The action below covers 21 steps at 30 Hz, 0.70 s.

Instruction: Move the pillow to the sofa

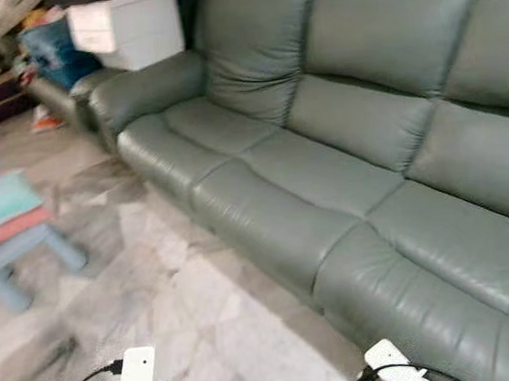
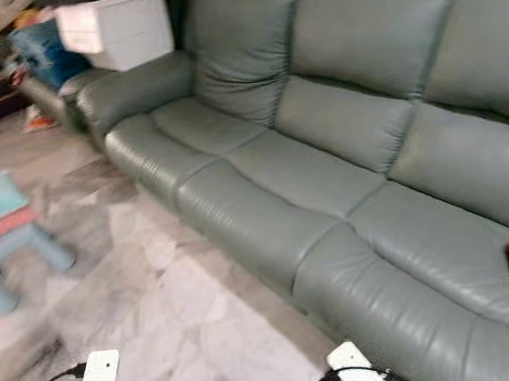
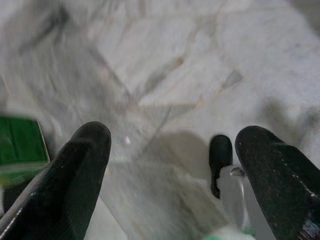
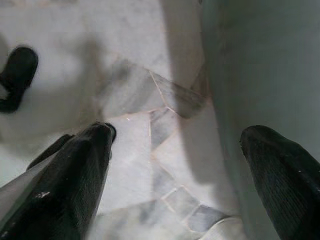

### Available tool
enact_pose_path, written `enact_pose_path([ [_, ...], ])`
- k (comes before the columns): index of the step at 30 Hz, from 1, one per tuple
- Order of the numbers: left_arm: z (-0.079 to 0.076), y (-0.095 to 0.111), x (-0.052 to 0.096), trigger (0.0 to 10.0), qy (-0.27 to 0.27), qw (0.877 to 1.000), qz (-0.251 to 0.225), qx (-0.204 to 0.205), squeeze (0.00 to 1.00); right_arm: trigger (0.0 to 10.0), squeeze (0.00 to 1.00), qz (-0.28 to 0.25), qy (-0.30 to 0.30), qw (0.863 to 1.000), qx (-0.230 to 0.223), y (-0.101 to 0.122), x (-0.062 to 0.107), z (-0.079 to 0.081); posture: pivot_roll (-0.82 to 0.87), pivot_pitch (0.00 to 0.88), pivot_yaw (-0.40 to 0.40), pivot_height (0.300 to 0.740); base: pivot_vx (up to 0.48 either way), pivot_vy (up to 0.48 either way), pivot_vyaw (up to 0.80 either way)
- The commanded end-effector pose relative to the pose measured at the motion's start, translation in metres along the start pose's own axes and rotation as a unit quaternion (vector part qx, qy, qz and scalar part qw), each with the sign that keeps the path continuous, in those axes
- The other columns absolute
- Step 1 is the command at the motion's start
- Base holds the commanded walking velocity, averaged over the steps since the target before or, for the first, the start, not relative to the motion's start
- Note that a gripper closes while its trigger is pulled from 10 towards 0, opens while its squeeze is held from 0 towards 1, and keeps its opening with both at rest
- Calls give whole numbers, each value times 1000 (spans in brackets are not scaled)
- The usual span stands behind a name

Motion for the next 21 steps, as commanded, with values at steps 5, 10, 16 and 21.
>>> enact_pose_path([
  [5, 1, -2, 0, 10000, 3, 1000, 7, -5, 0, 10000, 0, -13, 6, 1000, 2, 9, -2, 6, -95, 0, -6, 740, 0, 0, 800],
  [10, 0, 0, 0, 10000, 2, 1000, 7, -4, 0, 10000, 0, -11, 7, 1000, 5, 9, -2, 6, -87, 0, -14, 740, 0, 0, 800],
  [16, 0, 0, 0, 10000, 2, 1000, 10, -5, 0, 10000, 0, -10, 8, 1000, 17, 10, -2, 7, -82, 0, -22, 740, 0, 0, 800],
  [21, -1, 1, -1, 10000, 1, 1000, 11, -6, 0, 10000, 0, -20, -26, 999, -9, 15, -2, -1, -71, 0, -26, 740, 0, 0, 414],
])
Point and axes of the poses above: a point about 5 cm out from each wrist's last joint towards the gripper, its own x axis pointing back from the gripper into the wrist, its own y axis along the axis of the wrist's last joint, z = x × y, the point moved 6 cm from there along -x, pointing out of the wrist towards the gripper, and after that the axes turned 7 degrees about -x, right-handed, at the moved point
